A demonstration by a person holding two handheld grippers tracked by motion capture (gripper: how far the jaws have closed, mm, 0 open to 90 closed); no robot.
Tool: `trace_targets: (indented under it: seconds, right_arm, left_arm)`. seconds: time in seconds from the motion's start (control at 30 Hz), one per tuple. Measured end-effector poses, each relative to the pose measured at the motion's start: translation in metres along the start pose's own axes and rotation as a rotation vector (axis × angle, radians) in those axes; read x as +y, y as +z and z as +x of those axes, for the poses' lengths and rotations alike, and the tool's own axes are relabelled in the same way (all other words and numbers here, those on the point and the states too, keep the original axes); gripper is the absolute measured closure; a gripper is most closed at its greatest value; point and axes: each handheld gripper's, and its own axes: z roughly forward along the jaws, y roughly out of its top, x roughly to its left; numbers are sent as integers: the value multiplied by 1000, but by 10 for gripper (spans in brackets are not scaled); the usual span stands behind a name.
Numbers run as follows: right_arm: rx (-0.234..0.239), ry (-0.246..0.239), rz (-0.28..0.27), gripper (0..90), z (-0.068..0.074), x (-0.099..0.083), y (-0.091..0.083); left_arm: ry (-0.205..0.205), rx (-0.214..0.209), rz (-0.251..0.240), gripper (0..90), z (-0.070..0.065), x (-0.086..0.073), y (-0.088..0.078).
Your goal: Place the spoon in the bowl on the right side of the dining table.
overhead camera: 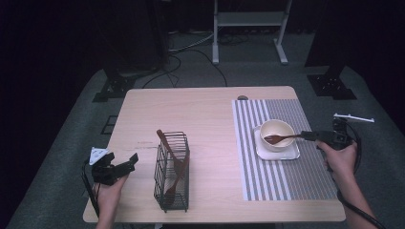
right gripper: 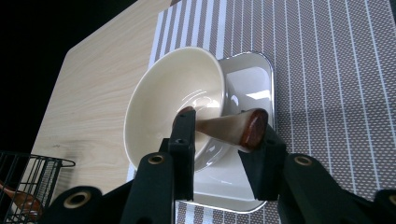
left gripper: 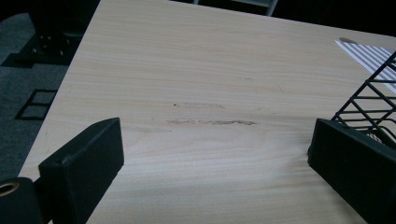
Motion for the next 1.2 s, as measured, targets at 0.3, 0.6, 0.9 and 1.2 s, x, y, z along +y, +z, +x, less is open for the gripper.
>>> trace_targets:
  seconds: [0.3, 0.6, 0.9, 1.2]
  right_arm:
    - [-6, -1, 16, 636, -3, -5, 0]
    - [0, -12, 37, 625, -3, -12, 6]
    - [5, -18, 54, 619, -3, -18, 11]
    - [9, -26, 67, 586, -3, -25, 15]
  left_arm:
    - [0, -3, 4, 26, 0, 0, 1]
    - [3, -2, 4, 26, -1, 0, 1]
    - [-3, -3, 3, 26, -1, 0, 0]
    - [-10, 7, -1, 26, 2, -1, -4]
